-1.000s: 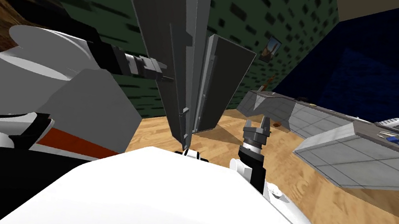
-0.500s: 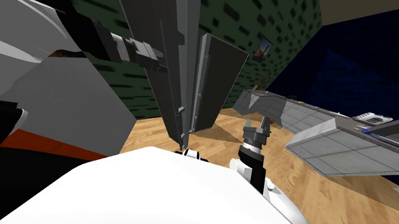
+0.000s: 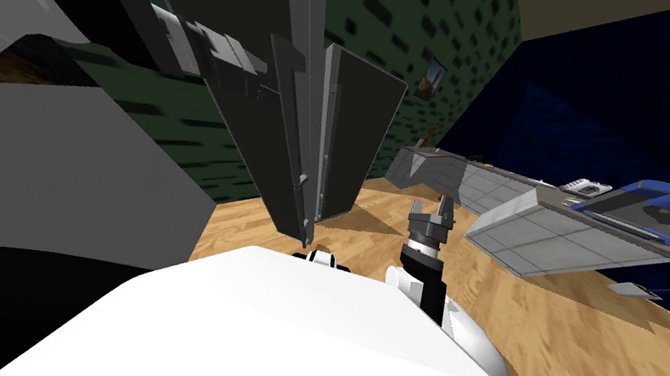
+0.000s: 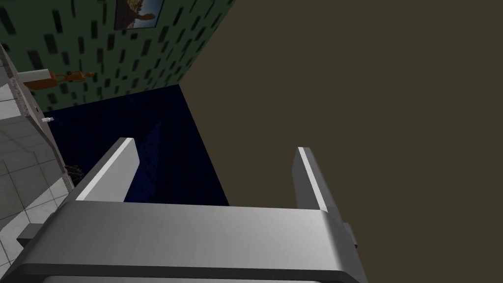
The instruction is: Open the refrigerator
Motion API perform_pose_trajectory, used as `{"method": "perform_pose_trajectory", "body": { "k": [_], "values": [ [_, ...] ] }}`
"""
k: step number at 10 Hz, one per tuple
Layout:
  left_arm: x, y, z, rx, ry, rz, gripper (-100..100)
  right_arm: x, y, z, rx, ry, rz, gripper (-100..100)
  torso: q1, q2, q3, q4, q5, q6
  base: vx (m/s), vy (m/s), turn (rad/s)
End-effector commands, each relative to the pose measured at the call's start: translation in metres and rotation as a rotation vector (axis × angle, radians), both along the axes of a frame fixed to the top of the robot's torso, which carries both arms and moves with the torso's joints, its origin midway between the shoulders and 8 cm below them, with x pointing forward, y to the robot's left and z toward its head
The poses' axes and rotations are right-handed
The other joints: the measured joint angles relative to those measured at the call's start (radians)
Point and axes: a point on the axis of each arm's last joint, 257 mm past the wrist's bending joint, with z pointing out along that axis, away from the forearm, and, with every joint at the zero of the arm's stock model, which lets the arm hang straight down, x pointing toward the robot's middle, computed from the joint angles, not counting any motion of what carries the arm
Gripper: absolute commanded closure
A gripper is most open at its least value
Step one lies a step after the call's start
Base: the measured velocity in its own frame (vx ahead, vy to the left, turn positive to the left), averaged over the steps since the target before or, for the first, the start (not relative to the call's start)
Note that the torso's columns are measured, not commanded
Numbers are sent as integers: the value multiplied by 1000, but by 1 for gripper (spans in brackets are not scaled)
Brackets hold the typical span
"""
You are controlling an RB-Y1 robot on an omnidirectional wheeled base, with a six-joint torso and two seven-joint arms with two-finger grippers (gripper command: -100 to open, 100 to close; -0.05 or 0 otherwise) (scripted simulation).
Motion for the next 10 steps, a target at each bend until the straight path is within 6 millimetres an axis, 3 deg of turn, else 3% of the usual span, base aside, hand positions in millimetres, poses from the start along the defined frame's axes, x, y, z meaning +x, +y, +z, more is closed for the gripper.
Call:
{"method": "perform_pose_trajectory", "body": {
  "k": [1, 5, 7, 9, 10],
  "values": [
    [-10, -9, 29, 2, -38, -6, -100, 0, 0, 0, 0, 0, 0, 0, -4, 3, 1, 2, -2, 1, 23, -28, -113],
    [-19, -19, 50, 10, -62, -9, -100, 0, 0, 0, 0, 0, 0, 0, -18, 13, 9, 7, -10, 4, 12, -24, -63],
    [-2, 2, 29, -13, -26, 29, -100, 0, 0, 0, 0, 0, 0, 0, -18, 13, 9, 7, -9, 2, 22, 37, -1],
    [1, 6, 24, -12, -14, 36, -100, 0, 0, 0, 0, 0, 0, 0, -3, 2, 2, 1, -1, -1, 17, 42, -38],
    [-7, -6, 33, 4, -26, 20, 100, 0, 0, 0, 0, 0, 0, 0, -1, 0, 1, 0, 1, -2, -10, -34, 64]
  ]
}}
